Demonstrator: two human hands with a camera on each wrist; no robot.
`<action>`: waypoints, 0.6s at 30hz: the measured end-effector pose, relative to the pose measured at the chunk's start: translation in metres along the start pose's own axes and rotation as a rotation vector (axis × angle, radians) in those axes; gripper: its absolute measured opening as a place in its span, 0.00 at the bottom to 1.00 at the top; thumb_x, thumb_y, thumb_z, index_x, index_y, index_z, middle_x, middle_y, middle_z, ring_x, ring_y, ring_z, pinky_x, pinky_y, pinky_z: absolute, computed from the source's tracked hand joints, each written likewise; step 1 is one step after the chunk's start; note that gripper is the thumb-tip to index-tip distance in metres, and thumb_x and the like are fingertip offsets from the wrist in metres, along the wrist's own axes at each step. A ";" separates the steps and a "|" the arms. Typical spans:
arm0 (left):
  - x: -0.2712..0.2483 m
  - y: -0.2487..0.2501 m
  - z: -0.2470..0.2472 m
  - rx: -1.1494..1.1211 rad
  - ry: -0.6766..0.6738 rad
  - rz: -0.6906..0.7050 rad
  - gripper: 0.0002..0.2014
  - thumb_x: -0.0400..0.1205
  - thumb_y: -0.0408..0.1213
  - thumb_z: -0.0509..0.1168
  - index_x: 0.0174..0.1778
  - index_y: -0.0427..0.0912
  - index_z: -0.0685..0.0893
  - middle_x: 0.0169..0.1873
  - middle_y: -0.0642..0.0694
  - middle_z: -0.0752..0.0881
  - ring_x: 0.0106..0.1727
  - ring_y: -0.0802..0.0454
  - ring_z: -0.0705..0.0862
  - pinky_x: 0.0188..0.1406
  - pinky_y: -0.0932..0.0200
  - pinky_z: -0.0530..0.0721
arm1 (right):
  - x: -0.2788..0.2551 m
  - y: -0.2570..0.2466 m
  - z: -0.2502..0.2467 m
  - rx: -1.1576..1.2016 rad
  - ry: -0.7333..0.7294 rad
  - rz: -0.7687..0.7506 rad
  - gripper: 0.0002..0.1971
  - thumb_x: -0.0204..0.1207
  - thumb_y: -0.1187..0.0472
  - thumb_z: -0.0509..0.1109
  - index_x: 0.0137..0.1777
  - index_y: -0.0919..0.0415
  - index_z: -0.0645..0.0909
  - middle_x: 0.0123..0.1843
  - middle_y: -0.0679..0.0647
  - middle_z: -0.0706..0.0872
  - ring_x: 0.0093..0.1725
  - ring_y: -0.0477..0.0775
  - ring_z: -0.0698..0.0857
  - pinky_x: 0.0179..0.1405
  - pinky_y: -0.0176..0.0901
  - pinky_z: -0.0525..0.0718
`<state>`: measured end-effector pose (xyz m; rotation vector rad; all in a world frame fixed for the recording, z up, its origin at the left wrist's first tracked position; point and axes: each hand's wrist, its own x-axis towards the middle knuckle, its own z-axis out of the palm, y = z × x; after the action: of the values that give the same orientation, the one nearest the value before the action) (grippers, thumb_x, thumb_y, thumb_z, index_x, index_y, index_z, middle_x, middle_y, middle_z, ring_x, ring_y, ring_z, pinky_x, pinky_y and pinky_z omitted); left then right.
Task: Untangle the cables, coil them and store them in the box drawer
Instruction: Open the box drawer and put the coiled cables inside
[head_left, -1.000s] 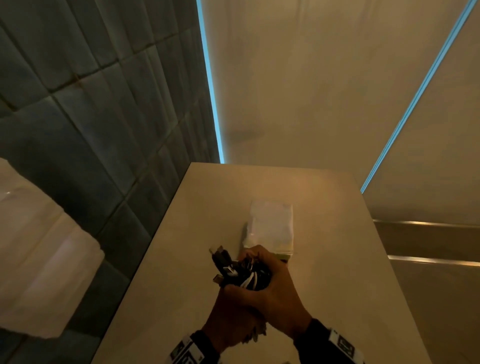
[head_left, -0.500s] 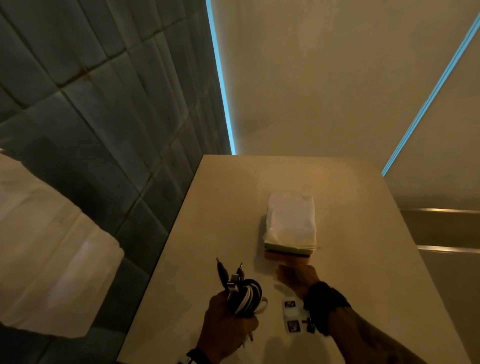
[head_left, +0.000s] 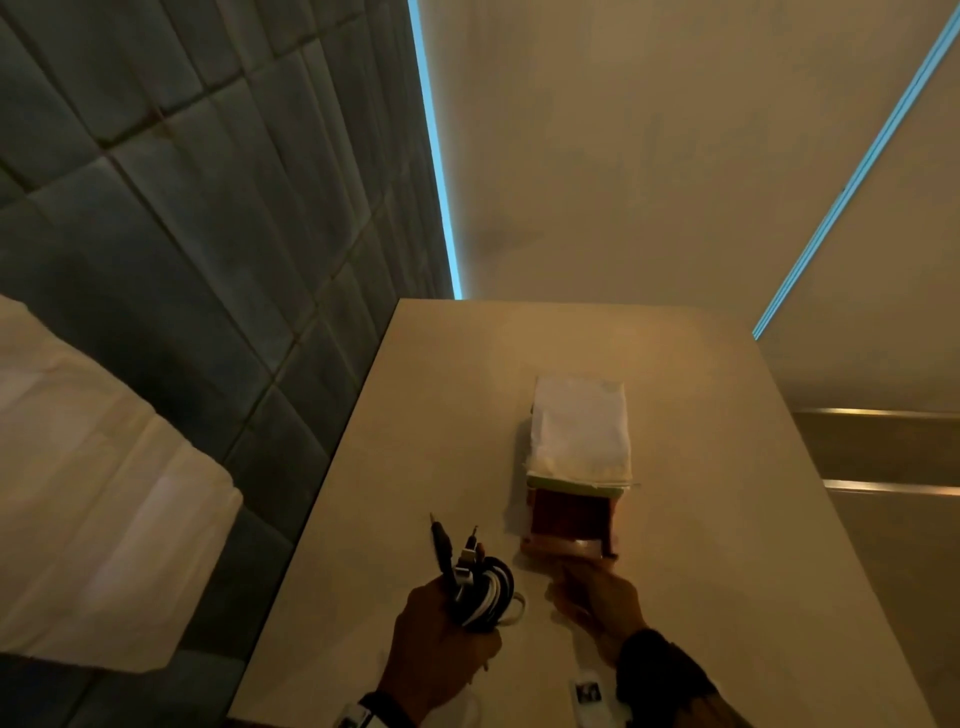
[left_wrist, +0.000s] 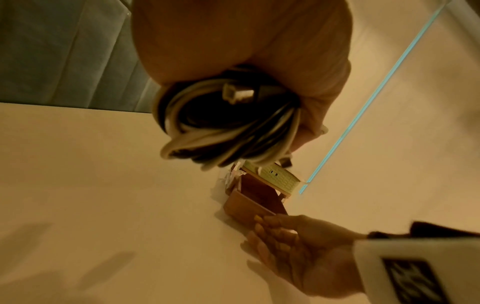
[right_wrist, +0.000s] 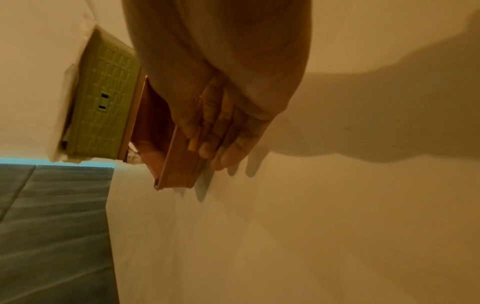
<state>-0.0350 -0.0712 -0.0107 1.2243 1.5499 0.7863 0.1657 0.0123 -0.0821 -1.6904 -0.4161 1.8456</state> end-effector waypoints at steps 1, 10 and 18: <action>0.000 -0.003 -0.001 0.015 0.045 -0.016 0.14 0.67 0.28 0.72 0.30 0.54 0.79 0.25 0.52 0.80 0.27 0.56 0.78 0.28 0.56 0.75 | -0.004 0.006 -0.003 -0.002 -0.004 0.018 0.08 0.76 0.64 0.72 0.51 0.69 0.84 0.41 0.68 0.89 0.39 0.64 0.87 0.45 0.60 0.87; 0.007 0.016 0.003 0.354 -0.005 0.128 0.16 0.67 0.44 0.68 0.49 0.67 0.82 0.43 0.61 0.88 0.47 0.63 0.85 0.44 0.73 0.79 | -0.024 0.035 -0.021 -0.003 -0.104 0.172 0.16 0.70 0.61 0.78 0.42 0.78 0.82 0.32 0.70 0.83 0.30 0.64 0.83 0.30 0.54 0.83; 0.024 0.058 0.009 1.025 -0.143 0.962 0.06 0.75 0.48 0.65 0.39 0.55 0.74 0.38 0.57 0.79 0.43 0.55 0.79 0.47 0.53 0.77 | -0.064 -0.039 -0.014 -0.165 -0.472 0.088 0.33 0.73 0.29 0.61 0.63 0.54 0.85 0.60 0.59 0.88 0.60 0.60 0.87 0.63 0.55 0.83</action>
<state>-0.0076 -0.0321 0.0318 2.8157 1.1774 0.3934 0.1889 0.0009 -0.0105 -1.3779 -0.7112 2.3324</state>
